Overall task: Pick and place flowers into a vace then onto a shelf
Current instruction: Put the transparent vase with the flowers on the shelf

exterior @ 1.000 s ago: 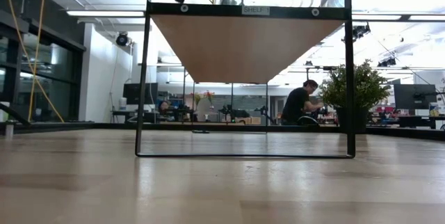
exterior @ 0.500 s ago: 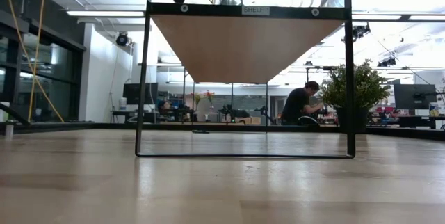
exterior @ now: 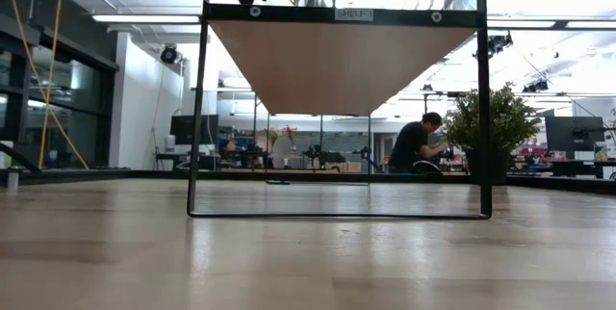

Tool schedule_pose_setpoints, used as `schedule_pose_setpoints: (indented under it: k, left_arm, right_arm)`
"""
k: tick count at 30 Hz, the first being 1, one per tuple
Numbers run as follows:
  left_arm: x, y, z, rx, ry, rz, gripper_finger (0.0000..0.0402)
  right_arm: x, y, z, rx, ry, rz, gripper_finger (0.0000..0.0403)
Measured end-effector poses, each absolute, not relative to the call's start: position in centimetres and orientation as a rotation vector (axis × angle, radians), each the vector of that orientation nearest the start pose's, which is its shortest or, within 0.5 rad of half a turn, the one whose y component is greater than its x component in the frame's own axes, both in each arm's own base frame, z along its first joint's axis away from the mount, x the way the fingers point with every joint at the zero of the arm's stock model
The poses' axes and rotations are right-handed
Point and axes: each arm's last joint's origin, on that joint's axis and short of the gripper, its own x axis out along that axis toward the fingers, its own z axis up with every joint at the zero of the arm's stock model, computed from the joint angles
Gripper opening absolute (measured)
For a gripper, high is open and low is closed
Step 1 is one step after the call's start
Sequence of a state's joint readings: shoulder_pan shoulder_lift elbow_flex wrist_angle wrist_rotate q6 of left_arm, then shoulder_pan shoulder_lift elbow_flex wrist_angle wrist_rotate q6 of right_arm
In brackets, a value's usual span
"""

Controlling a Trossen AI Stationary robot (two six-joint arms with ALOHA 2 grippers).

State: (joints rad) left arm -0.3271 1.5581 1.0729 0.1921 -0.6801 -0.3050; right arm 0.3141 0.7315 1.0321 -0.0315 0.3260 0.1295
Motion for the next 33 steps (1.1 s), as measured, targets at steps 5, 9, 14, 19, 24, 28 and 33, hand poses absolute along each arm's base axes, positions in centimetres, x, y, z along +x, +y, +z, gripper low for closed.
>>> schedule_pose_setpoints:
  k: [5,9,14,19,24,28,33]
  left_arm:
    - [33.50,-9.44,27.96,-0.159,0.206,0.389,0.0309]
    - [33.49,-9.43,27.94,-0.166,0.206,0.394,0.0309]
    - [33.49,-9.43,27.93,-0.166,0.207,0.393,0.0310]
    - [33.46,-9.42,27.85,-0.161,0.216,0.395,0.0310]
    - [33.41,-9.40,27.66,-0.151,0.233,0.398,0.0310]
    - [33.40,-9.38,27.69,-0.150,0.229,0.406,0.0310]
    - [33.40,-9.38,27.70,-0.150,0.228,0.408,0.0310]
  right_arm:
    - [12.80,3.18,43.50,0.213,-0.256,0.005,0.0381]
    - [12.80,3.18,43.50,0.213,-0.256,0.005,0.0381]
    - [12.80,3.19,43.50,0.213,-0.256,0.005,0.0381]
    - [12.80,3.19,43.50,0.214,-0.256,0.005,0.0381]
    - [12.80,3.18,43.50,0.214,-0.256,0.005,0.0381]
    - [12.80,3.18,43.50,0.214,-0.256,0.005,0.0381]
    - [12.79,3.22,43.50,0.212,-0.256,0.018,0.0381]
